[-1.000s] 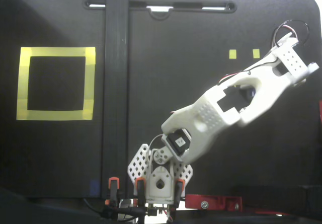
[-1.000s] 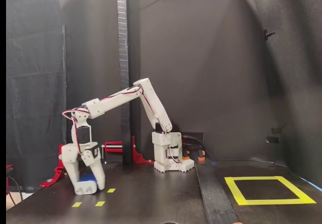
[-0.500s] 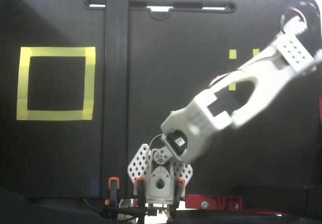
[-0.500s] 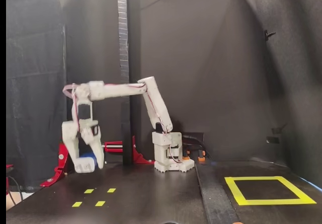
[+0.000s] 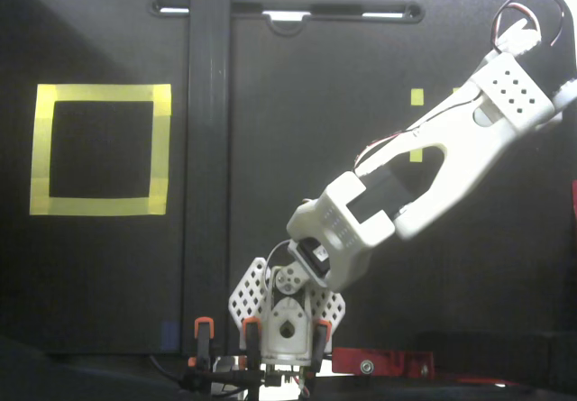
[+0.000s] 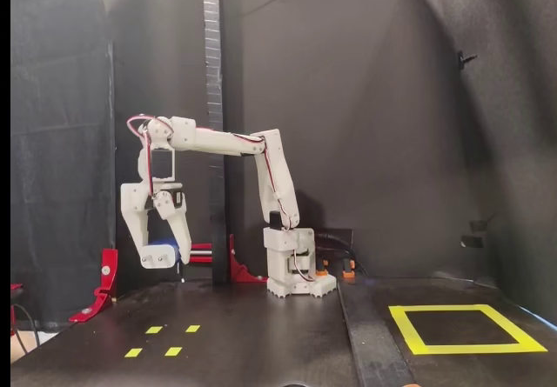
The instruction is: Grasp the block and place it in the designated area.
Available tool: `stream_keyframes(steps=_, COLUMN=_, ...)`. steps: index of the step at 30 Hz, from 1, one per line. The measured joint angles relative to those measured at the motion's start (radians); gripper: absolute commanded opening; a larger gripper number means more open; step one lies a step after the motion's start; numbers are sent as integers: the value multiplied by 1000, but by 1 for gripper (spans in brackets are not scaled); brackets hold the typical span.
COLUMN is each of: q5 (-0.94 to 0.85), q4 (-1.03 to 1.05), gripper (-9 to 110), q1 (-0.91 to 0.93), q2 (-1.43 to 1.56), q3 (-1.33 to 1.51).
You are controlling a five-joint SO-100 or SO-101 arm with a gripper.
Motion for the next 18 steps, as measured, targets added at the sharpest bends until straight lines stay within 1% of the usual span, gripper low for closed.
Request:
stream_keyframes(steps=4, q5=9, q4=0, gripper=19, q1=0, q2=0, q3=0)
stream_keyframes(steps=8, q5=71, q4=-6, gripper=19, q1=-34, q2=0, q3=0)
stream_keyframes(steps=18, q5=371, q4=-55, gripper=19, q1=-279, q2=0, q3=44)
